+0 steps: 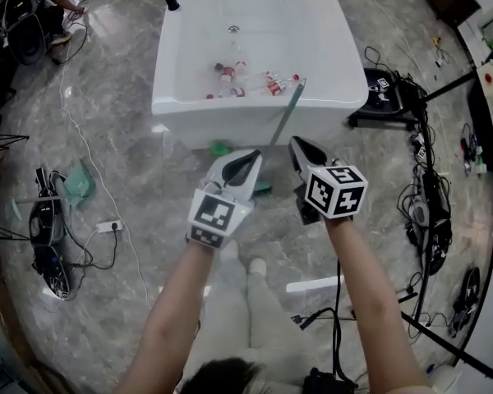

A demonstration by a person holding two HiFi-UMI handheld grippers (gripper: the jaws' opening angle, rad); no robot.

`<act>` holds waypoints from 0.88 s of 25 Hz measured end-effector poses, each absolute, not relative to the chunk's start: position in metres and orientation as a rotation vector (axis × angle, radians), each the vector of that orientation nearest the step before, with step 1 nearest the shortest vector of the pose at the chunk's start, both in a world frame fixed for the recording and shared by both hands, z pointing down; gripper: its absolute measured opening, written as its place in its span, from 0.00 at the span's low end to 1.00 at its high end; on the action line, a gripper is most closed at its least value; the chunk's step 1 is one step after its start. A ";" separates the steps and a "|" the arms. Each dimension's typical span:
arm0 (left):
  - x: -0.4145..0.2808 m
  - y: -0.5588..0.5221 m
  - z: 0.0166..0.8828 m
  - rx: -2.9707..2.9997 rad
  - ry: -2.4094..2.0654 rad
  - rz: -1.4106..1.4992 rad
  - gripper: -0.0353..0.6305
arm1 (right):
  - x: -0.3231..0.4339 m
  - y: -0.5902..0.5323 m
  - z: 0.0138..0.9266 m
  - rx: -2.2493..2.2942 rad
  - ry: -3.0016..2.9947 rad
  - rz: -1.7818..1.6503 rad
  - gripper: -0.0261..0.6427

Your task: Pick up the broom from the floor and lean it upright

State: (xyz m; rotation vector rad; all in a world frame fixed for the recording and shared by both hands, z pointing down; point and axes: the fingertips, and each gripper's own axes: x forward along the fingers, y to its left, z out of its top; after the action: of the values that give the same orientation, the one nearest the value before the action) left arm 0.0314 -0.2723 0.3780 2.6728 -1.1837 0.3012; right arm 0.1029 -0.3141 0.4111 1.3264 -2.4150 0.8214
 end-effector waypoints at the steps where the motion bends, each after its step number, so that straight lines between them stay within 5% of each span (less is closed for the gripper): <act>1: 0.034 -0.267 0.370 2.664 -1.186 0.277 0.05 | 0.099 -0.303 0.399 1.294 -2.451 0.832 0.04; 22: 0.050 -0.208 0.191 2.738 -1.227 0.080 0.05 | 0.081 -0.192 0.193 1.289 -2.739 0.245 0.04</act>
State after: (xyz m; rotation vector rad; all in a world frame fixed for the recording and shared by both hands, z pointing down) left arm 0.0496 -0.2075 0.1908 2.7376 -1.2268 0.0795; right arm 0.0814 -0.1920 0.1926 1.2889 -2.7392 0.2453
